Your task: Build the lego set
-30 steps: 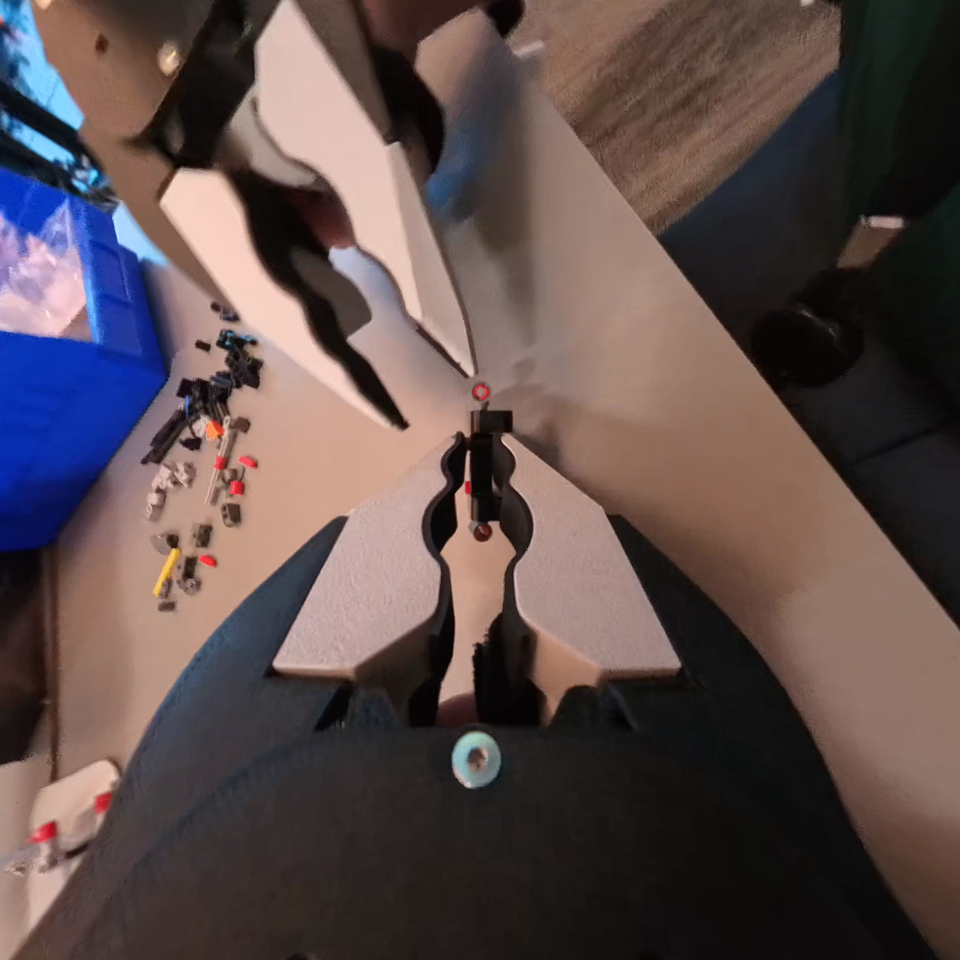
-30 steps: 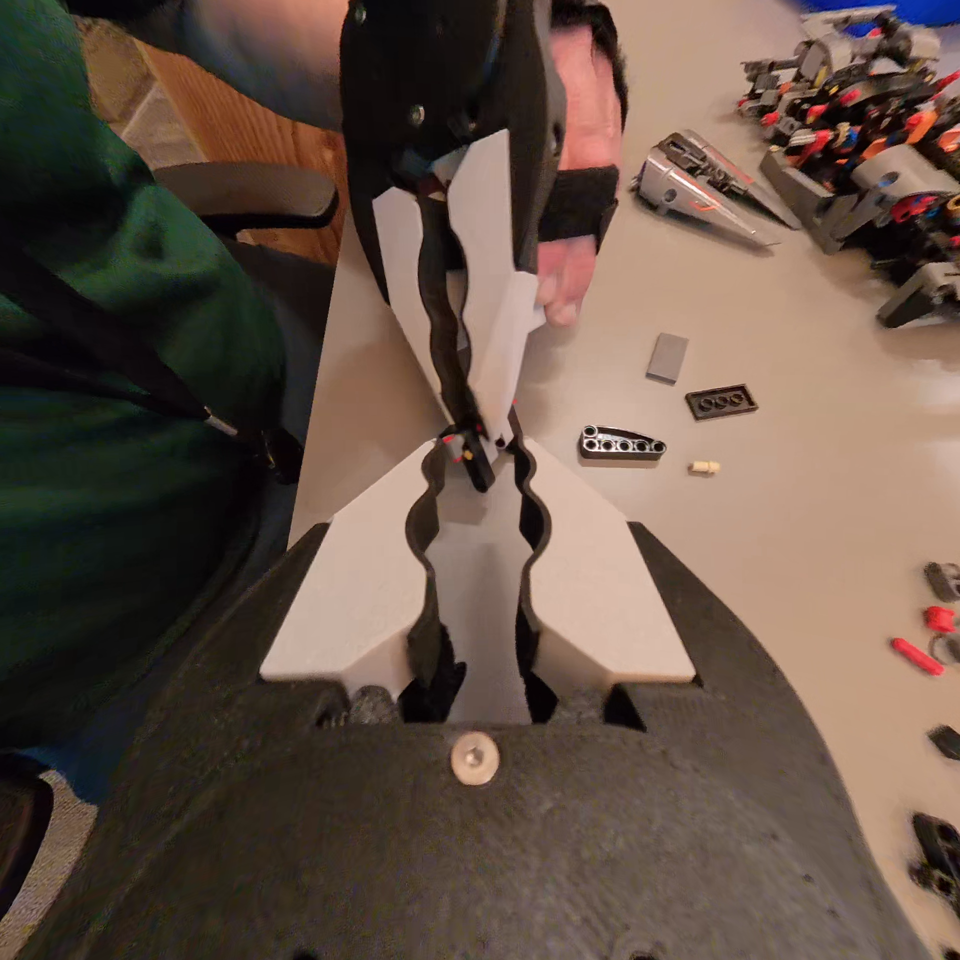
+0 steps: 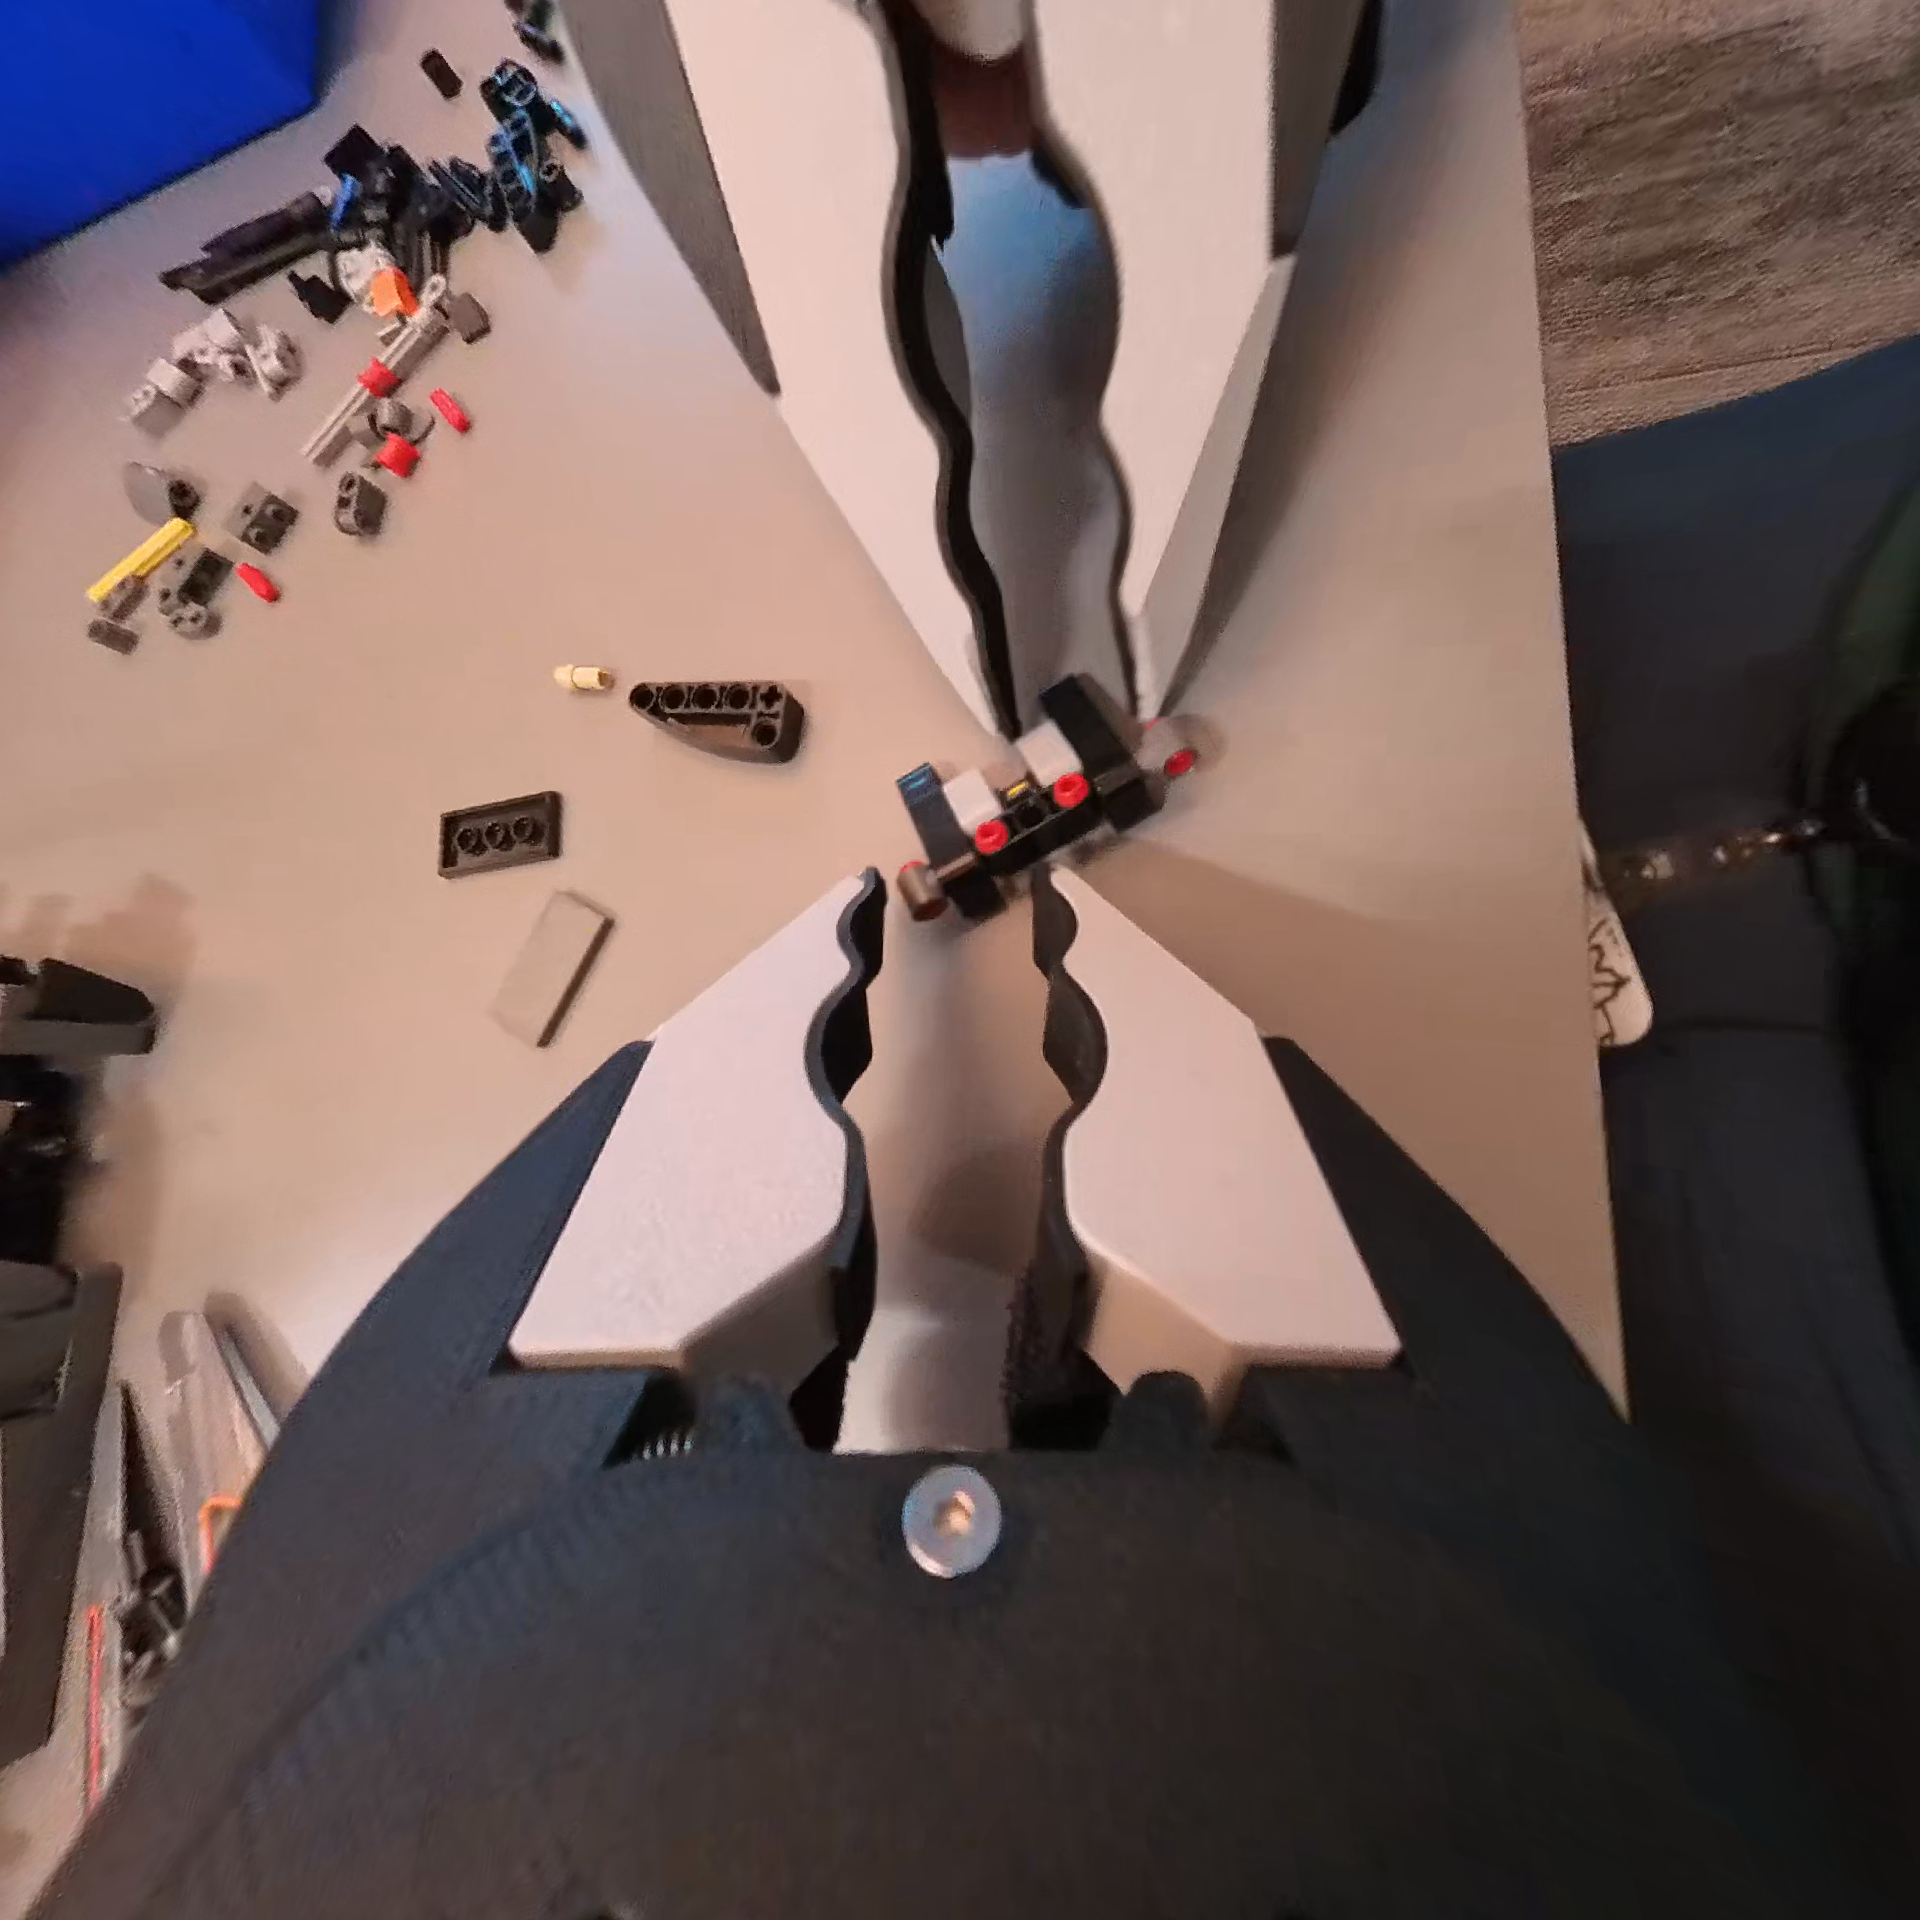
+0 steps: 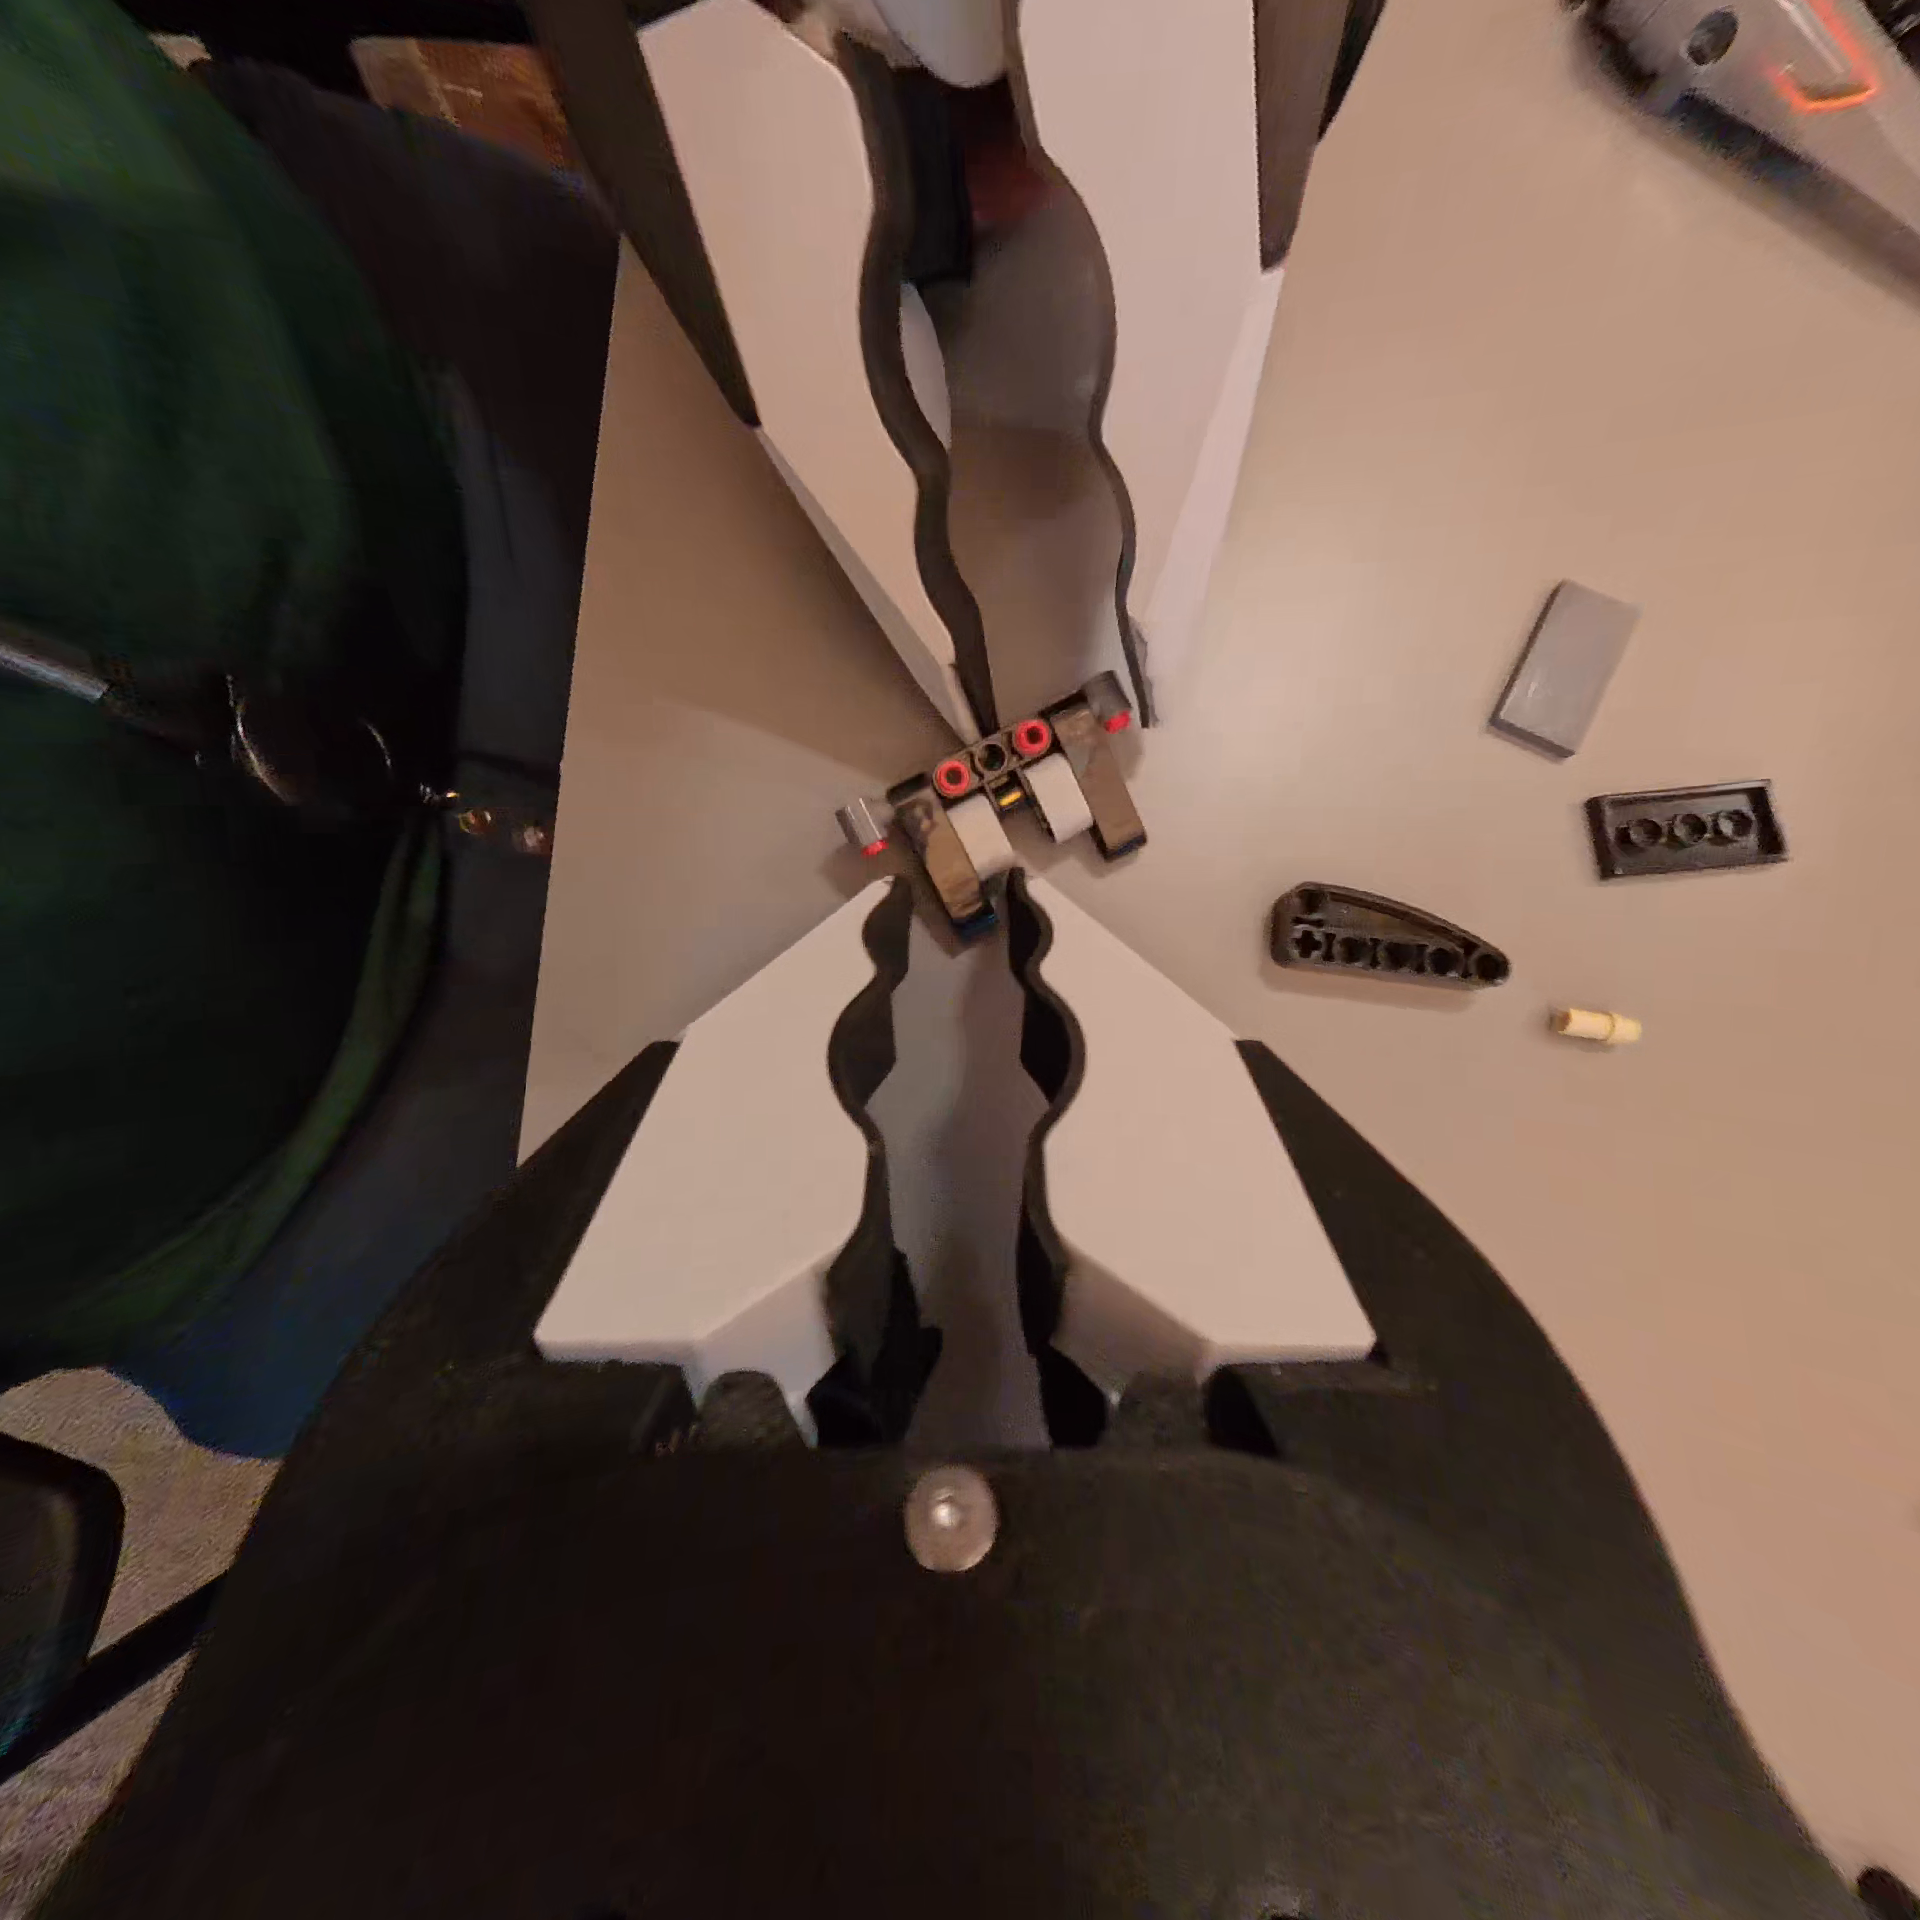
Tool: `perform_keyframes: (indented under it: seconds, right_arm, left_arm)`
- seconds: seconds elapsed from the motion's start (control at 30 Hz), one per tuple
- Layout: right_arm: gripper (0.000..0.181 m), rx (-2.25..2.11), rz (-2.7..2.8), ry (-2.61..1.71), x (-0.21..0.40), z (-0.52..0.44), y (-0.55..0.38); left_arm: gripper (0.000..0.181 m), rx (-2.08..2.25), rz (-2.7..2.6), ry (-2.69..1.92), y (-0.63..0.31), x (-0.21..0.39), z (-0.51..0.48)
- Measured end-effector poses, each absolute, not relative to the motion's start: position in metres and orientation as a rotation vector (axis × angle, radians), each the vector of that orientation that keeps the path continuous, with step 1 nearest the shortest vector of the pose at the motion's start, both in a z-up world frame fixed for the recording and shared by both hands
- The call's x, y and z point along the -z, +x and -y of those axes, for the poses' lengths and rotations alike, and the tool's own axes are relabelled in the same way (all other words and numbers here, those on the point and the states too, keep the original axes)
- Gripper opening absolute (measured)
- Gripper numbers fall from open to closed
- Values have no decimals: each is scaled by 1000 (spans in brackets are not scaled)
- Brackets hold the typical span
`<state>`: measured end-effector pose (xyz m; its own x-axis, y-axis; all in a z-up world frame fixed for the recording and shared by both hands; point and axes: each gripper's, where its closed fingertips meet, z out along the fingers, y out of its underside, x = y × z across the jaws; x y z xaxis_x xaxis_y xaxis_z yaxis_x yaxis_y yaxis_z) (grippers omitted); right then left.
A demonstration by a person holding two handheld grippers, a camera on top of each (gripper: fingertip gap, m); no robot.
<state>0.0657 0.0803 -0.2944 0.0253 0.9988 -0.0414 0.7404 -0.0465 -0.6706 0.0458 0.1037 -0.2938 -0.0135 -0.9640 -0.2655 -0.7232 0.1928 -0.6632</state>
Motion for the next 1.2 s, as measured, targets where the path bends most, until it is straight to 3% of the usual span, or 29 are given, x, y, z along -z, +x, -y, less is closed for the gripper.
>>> perform_keyframes:
  seconds: [0.13,0.27,0.4,0.83,0.93,1.1,1.2]
  right_arm:
    - [50,-758,1740,-1787,282,-81,65]
    - [64,-719,1857,-1686,287,-82,55]
    - [54,-717,1941,-1664,296,-84,49]
    - [50,-760,1910,-1685,295,-85,45]
    - [53,-817,1818,-1720,287,-88,44]
    - [63,-729,1825,-1748,294,-89,52]
    - [55,-724,1826,-1756,298,-89,46]
  left_arm:
    - [33,502,-1801,-1628,35,292,-104]
    - [29,504,-1776,-1633,38,294,-101]
    - [27,527,-1771,-1629,42,295,-98]
    - [21,557,-1727,-1644,43,295,-102]
    - [34,568,-1702,-1648,40,292,-107]
    - [35,548,-1689,-1660,28,289,-110]
    - [36,530,-1713,-1664,24,294,-106]
